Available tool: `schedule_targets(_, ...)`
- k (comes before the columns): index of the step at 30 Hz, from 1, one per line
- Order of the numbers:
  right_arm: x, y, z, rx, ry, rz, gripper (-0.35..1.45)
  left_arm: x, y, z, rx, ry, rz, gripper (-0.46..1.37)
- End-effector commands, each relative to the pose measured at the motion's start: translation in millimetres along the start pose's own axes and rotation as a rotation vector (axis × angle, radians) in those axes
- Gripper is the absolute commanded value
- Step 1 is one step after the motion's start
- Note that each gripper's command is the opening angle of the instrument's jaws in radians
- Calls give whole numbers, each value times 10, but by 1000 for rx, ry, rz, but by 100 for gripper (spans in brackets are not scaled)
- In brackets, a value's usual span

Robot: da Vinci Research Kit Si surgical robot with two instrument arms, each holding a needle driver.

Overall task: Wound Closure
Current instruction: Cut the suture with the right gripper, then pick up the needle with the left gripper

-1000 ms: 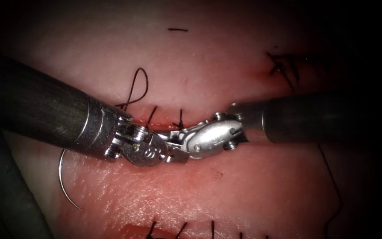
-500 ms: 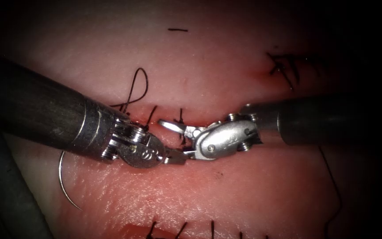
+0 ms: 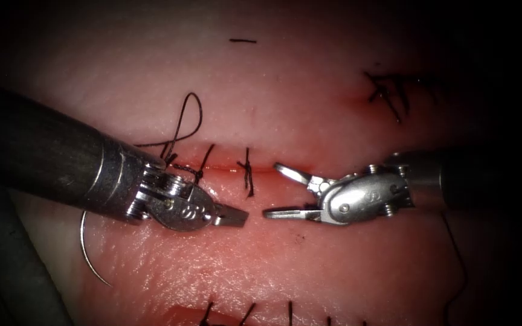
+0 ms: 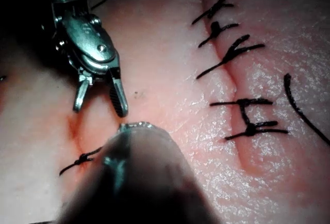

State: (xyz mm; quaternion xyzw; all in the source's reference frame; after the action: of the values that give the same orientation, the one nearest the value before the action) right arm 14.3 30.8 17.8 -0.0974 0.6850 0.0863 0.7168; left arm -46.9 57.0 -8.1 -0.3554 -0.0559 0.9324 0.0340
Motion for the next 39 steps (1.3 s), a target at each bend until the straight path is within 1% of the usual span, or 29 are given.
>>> schedule_targets(1,-1,-2,-2,-2,-11,-5,144,1,0,2,5,8,-19,11)
schedule_targets(2,-2,-3,-3,-2,-14,-7,143,2,0,3,9,14,-26,4)
schedule_targets(4,-5,-7,-5,5,-36,-15,143,9,3,10,-3,43,-38,-35)
schedule_targets(7,-7,-10,-7,5,-36,-18,143,14,8,18,-14,68,-51,-35)
schedule_targets(10,-10,-12,-13,9,-34,21,143,15,12,22,-19,79,-52,-35)
schedule_targets(13,-14,-15,-21,17,-32,140,143,13,16,22,-20,82,-59,-35)
schedule_targets(14,-15,-16,-24,20,-35,180,143,11,17,20,-21,83,-63,-32)
schedule_targets(17,-17,-17,-33,27,-60,282,140,6,19,16,-25,85,-70,-33)
schedule_targets(18,-17,-17,-36,29,-85,315,138,2,22,13,-27,87,-78,-28)
schedule_targets(19,-17,-17,-39,26,-137,362,137,-1,24,10,-29,88,-81,-26)
schedule_targets(20,-16,-17,-41,19,-174,399,137,-3,25,8,-30,89,-91,-22)
schedule_targets(22,-13,-17,-43,11,-241,434,136,-7,29,5,-32,91,-98,-15)
schedule_targets(23,-12,-16,-44,11,-300,466,135,-10,32,4,-33,92,-106,-14)
schedule_targets(24,-11,-15,-45,17,-345,476,135,-12,35,2,-34,92,-109,-12)
schedule_targets(25,-10,-13,-46,33,-406,499,133,-14,38,1,-35,93,-118,-3)
schedule_targets(26,-10,-13,-46,37,-424,505,132,-15,38,0,-35,94,-123,-1)
schedule_targets(27,-10,-11,-48,72,-493,528,123,-17,41,-1,-36,94,-126,13)
schedule_targets(28,-11,-10,-50,112,-546,534,117,-19,43,-2,-37,96,-136,21)
schedule_targets(30,-13,-10,-52,139,-598,529,117,-20,45,-3,-33,100,-134,28)
schedule_targets(31,-14,-9,-55,149,-632,525,117,-22,47,-4,-27,107,-138,27)
schedule_targets(33,-14,-8,-58,157,-655,523,117,-23,49,-5,-18,115,-137,28)
schedule_targets(35,-11,-6,-59,168,-655,497,116,-24,52,-8,7,140,-137,29)
schedule_targets(38,-4,0,-58,169,-637,494,117,-28,57,-16,36,174,-134,30)
schedule_targets(39,0,3,-57,171,-621,483,116,-30,60,-22,47,191,-138,30)
